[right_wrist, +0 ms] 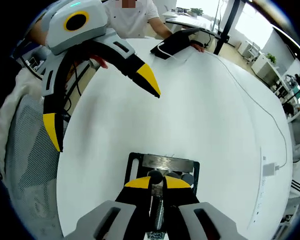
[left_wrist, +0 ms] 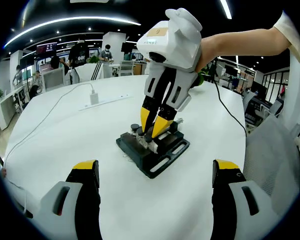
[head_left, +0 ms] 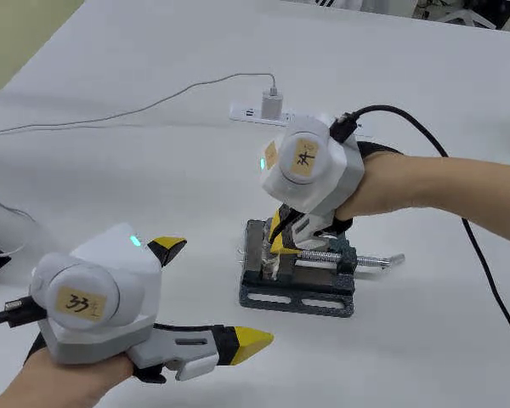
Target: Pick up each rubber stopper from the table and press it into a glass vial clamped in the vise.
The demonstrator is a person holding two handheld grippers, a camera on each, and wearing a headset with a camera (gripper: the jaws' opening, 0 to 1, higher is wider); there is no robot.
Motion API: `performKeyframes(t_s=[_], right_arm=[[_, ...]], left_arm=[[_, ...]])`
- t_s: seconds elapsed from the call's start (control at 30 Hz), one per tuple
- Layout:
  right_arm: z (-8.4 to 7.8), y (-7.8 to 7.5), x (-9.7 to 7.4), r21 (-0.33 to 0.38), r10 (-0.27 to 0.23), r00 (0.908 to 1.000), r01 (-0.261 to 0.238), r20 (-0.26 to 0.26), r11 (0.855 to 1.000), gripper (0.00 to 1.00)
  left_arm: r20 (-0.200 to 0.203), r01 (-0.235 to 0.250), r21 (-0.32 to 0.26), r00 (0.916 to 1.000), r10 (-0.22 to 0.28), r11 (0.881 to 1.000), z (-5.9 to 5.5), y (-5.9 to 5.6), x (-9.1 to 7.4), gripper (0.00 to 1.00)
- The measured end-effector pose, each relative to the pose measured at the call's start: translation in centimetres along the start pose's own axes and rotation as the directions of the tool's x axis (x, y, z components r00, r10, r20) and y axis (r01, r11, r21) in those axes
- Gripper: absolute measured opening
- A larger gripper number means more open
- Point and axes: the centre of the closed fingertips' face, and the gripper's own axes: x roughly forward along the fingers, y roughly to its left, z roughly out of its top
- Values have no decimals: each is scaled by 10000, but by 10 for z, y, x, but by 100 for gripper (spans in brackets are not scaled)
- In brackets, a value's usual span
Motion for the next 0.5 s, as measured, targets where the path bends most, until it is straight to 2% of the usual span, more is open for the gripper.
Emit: performKeyframes(t_s=[0.07, 0.13, 0.3, 0.4, 0.47, 0.5], right_arm=[[-1, 4, -3, 177, -2, 9999, -1, 165, 9998, 10], [0, 8, -6, 396, -93, 9982, 70, 597, 9992, 16], [-4, 18, -16, 1558, -342, 9872, 96, 1561, 9877, 31], [-10, 20, -20, 2241, -661, 9790, 216, 1930, 9743, 44], [-14, 21, -24, 2717, -983, 9693, 344, 2254, 9618, 51], [-18, 21, -26, 3070, -1148, 9645, 374, 2380, 9510, 54]], left_arm=[[-20, 6, 28, 10000, -6, 10000, 0, 0, -1, 93], [-40, 16, 25, 10000, -16, 10000, -1, 0, -1, 93], [-64, 20, -14, 10000, -20, 10000, -2, 1, -2, 93], [-85, 33, -22, 10000, -33, 10000, -3, 1, -2, 93], [-110, 49, 11, 9999, -49, 10000, -3, 1, -3, 93], [-116, 47, 17, 9999, -47, 10000, -3, 1, -3, 93]])
